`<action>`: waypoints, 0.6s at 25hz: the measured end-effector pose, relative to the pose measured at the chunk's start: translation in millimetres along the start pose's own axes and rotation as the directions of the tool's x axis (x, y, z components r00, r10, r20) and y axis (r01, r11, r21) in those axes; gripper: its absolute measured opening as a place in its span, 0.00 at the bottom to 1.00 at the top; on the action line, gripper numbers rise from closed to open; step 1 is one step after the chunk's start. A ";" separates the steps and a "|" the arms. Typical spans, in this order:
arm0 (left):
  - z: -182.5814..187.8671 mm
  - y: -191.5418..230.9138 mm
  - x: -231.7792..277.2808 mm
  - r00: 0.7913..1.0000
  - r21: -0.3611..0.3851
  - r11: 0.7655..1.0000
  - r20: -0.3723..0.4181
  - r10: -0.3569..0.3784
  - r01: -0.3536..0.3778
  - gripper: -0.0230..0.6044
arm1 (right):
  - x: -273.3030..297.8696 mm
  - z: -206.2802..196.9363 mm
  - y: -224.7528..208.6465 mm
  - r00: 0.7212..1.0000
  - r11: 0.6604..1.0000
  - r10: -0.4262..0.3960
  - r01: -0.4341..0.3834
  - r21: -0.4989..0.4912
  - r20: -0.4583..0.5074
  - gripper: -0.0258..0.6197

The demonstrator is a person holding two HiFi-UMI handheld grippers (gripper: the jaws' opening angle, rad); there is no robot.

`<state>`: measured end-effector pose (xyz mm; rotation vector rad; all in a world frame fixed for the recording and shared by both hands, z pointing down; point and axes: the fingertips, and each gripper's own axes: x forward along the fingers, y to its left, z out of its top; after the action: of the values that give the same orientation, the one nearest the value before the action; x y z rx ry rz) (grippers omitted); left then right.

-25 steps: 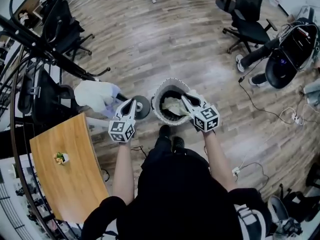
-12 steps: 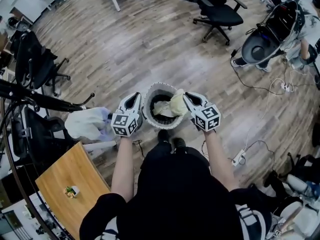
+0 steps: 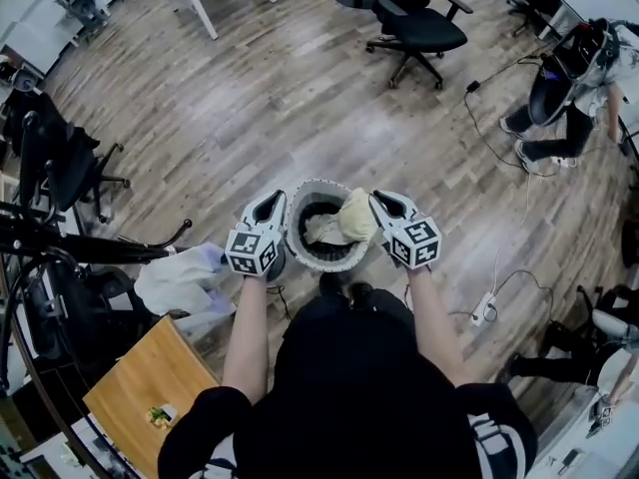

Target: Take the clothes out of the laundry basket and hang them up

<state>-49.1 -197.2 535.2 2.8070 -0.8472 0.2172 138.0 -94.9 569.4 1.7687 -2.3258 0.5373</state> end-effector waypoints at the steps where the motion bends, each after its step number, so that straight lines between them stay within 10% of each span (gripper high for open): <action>1: 0.1 1.5 3.5 1.000 -0.001 1.000 -0.003 -0.007 0.007 0.09 | 1.5 -1.5 0.7 1.000 1.000 -0.004 0.004 0.003 -0.004 0.12; 15: -33.0 -7.8 54.1 0.993 -0.038 0.998 -0.108 -0.044 0.040 0.09 | 2.1 -45.5 -52.9 0.995 0.994 -0.051 0.059 0.096 -0.085 0.13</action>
<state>-2.8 -211.9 576.8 2.7480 -0.7593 0.3415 184.3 -91.7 621.5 1.8099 -2.2245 0.7131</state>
